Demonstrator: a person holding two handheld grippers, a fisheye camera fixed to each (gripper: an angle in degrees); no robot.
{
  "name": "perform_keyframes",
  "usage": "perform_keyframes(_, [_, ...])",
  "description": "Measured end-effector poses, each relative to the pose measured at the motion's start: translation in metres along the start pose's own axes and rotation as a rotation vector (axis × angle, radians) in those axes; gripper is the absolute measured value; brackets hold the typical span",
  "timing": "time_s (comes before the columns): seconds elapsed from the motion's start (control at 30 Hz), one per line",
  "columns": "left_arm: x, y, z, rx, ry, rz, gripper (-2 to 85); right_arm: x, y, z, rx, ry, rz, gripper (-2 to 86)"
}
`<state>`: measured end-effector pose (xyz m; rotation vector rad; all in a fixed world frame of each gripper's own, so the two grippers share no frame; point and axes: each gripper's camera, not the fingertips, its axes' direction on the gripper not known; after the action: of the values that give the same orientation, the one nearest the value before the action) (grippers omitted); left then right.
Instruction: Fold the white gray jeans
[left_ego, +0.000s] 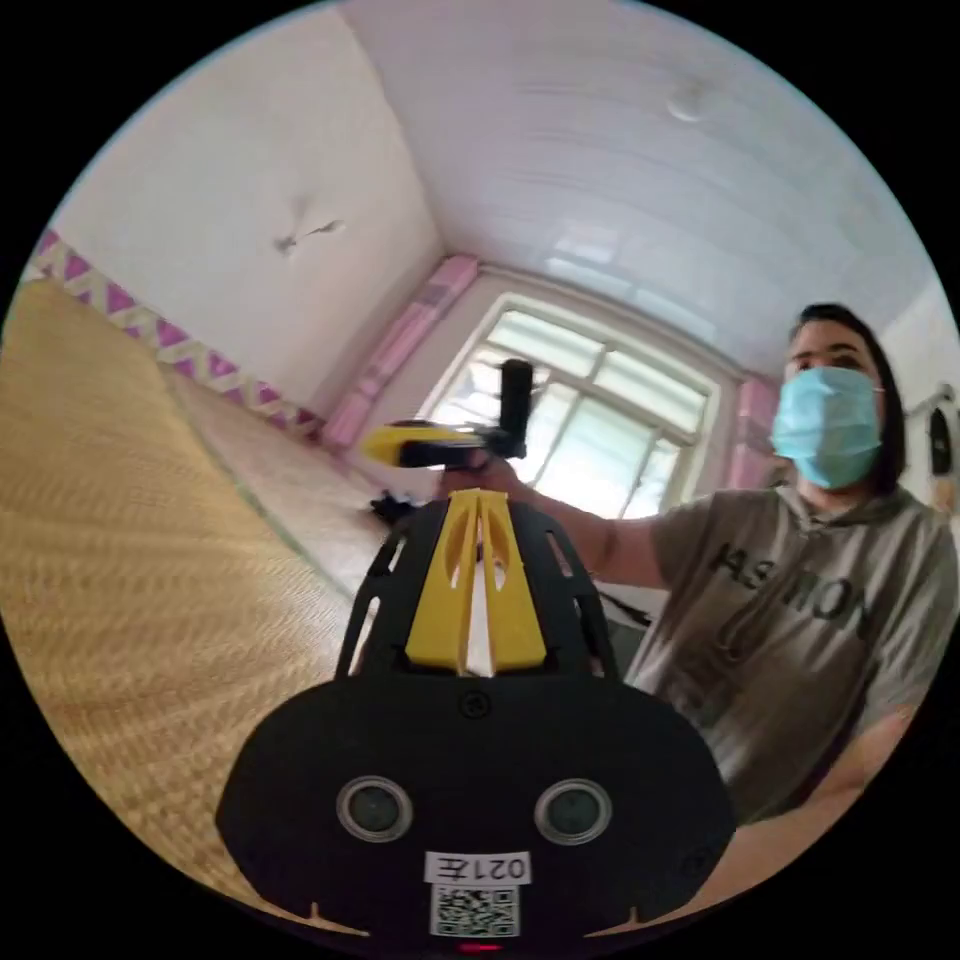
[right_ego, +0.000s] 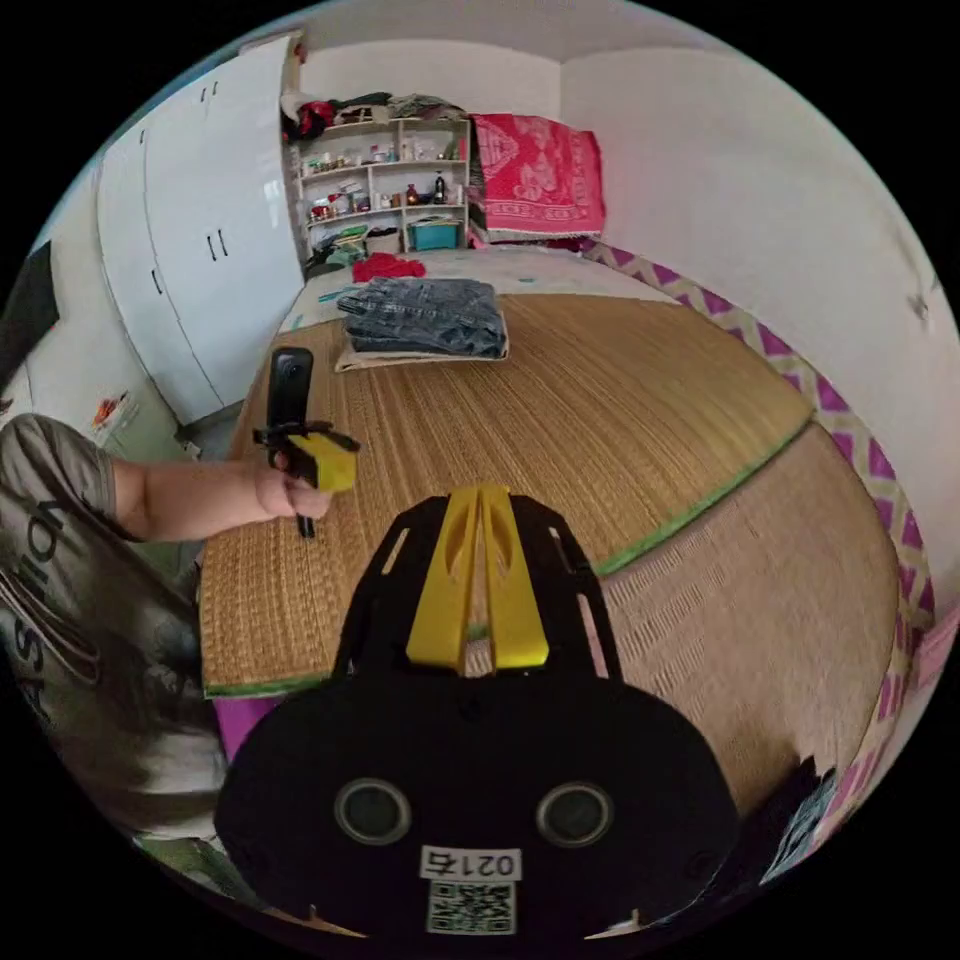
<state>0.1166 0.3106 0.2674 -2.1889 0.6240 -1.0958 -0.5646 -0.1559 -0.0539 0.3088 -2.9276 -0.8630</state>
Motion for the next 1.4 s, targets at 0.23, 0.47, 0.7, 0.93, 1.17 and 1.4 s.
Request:
perform_keyframes(0.23, [0.090, 0.006, -0.025, 0.086, 0.198, 0.155, -1.0, 0.029, -0.161, 0.002, 0.211, -0.070, -0.308, 7.7])
perform_keyframes(0.47, [0.156, 0.015, -0.097, 0.279, 0.245, 0.254, -1.0, 0.000, -0.284, 0.011, 0.078, 0.020, -0.607, 13.2])
perform_keyframes(0.7, [0.199, 0.019, -0.149, 0.400, 0.328, 0.360, -0.9, 0.007, -0.337, -0.020, 0.036, 0.137, -0.806, 14.4])
perform_keyframes(0.93, [0.213, 0.018, -0.157, 0.397, 0.345, 0.371, -0.9, 0.052, -0.329, -0.054, -0.009, 0.139, -0.850, 11.4])
perform_keyframes(1.17, [0.203, 0.012, -0.156, 0.376, 0.310, 0.356, -0.9, 0.120, -0.341, -0.130, 0.035, 0.044, -0.557, 6.0])
perform_keyframes(1.4, [0.164, -0.004, -0.147, 0.353, 0.247, 0.294, -0.9, 0.278, -0.332, -0.295, 0.147, -0.090, -0.201, 5.6])
